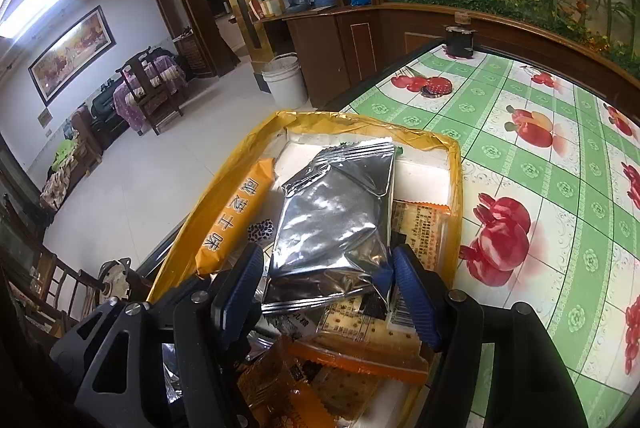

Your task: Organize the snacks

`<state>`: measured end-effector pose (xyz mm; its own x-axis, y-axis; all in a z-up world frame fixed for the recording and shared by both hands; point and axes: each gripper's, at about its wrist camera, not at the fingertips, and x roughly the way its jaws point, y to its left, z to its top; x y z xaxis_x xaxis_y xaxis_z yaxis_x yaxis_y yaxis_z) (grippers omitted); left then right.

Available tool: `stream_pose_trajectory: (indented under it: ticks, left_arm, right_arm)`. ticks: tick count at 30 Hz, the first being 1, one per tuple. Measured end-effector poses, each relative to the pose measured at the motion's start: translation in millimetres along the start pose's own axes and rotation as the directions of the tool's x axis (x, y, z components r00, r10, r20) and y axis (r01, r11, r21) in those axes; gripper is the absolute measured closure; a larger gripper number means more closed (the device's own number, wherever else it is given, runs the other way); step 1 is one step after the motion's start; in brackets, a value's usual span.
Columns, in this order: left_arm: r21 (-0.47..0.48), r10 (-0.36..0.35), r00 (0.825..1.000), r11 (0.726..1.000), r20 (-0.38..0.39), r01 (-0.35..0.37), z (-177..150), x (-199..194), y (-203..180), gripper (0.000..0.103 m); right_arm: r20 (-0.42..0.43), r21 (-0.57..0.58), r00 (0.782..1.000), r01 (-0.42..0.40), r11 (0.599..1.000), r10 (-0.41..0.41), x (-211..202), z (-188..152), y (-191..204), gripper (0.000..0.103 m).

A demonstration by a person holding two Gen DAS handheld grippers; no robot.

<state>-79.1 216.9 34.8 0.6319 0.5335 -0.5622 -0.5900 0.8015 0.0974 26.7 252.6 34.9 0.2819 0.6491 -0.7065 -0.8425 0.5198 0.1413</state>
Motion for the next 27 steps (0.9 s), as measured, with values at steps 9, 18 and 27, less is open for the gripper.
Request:
stream_pose_trajectory:
  ticks: [9, 18, 27]
  left_arm:
    - [0.010, 0.009, 1.000, 1.000, 0.020, -0.010, -1, -7, 0, 0.048]
    - [0.025, 0.016, 0.999, 1.000, 0.035, -0.017, -2, -17, -3, 0.048]
    - [0.039, 0.024, 0.998, 0.999, 0.054, -0.026, -4, -27, -6, 0.048]
  right_arm:
    - [0.013, 0.007, 1.000, -0.007, 1.000, 0.007, -11, -3, 0, 0.034]
    - [0.023, 0.012, 1.000, -0.016, 1.000, 0.016, -23, -11, 2, 0.034]
    - [0.034, 0.033, 0.999, -0.038, 0.999, 0.037, -33, -17, 1, 0.034]
